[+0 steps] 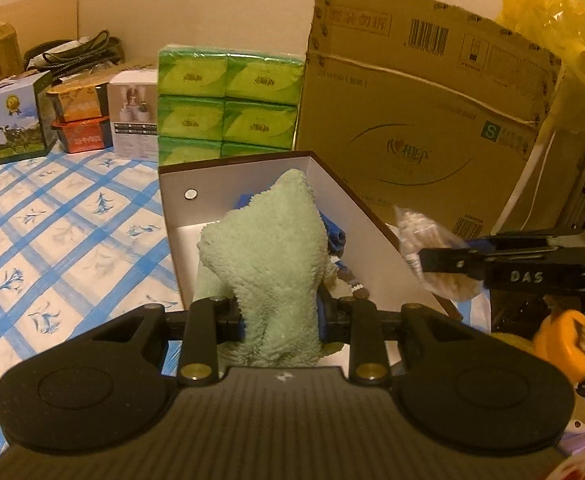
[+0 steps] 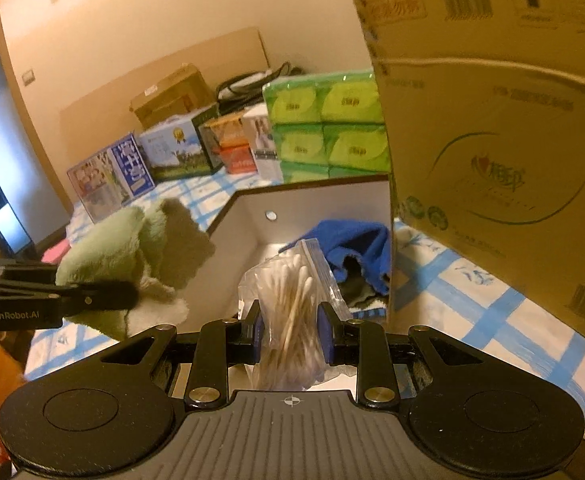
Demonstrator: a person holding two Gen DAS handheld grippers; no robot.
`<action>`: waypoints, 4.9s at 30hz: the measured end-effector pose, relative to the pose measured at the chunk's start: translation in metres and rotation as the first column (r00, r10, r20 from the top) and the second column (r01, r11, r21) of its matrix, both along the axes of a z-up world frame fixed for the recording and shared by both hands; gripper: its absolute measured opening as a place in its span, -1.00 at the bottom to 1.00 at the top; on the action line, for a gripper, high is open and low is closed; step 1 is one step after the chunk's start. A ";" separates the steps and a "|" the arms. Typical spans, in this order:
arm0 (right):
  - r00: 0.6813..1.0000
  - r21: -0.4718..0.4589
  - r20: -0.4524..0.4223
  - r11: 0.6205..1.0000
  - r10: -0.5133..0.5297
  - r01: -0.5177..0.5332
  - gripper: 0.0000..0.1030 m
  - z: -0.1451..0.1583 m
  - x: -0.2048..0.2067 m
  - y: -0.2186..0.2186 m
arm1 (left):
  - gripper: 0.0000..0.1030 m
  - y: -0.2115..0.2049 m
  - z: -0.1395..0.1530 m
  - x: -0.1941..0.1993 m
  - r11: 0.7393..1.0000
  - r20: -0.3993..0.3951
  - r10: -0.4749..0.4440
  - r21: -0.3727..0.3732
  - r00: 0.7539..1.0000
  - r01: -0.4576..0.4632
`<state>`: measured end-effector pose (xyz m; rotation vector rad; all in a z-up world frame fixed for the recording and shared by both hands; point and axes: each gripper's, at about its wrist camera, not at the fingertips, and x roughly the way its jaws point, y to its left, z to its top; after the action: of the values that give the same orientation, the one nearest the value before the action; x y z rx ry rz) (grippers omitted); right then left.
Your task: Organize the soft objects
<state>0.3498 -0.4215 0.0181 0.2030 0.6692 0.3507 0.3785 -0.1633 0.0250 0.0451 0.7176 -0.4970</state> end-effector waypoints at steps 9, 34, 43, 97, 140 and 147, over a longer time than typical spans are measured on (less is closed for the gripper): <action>0.998 -0.026 -0.047 0.999 0.034 -0.036 -0.46 -0.022 0.020 0.010 | -0.48 -0.015 -0.023 0.019 1.000 -0.061 -0.024 0.015 0.998 0.025; 0.997 -0.025 -0.074 1.000 -0.004 0.002 -0.45 -0.038 0.034 0.010 | 0.00 -0.026 -0.044 0.038 0.997 -0.086 -0.051 0.060 0.995 0.056; 0.997 -0.051 -0.074 0.999 -0.009 0.005 -0.44 -0.039 0.037 0.013 | 0.00 -0.018 -0.044 0.041 0.997 -0.085 -0.033 0.061 0.996 0.038; 0.963 0.050 0.001 0.962 -0.268 0.268 0.30 0.025 -0.090 -0.021 | 0.04 0.086 0.032 -0.079 0.987 0.030 0.156 0.031 0.987 -0.156; 0.999 -0.027 -0.009 0.999 -0.034 0.034 0.37 0.030 -0.352 0.196 | 0.06 0.177 0.019 -0.385 0.924 -0.001 0.376 0.069 0.927 -0.375; 0.998 -0.019 -0.042 0.999 -0.036 0.035 0.37 0.015 -0.376 0.199 | 0.06 0.172 0.007 -0.412 0.927 -0.021 0.365 0.100 0.931 -0.361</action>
<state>-0.0263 -0.2223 0.0332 0.2049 0.7091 0.3069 -0.0339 0.0086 0.0315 -0.0100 0.7674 -0.1078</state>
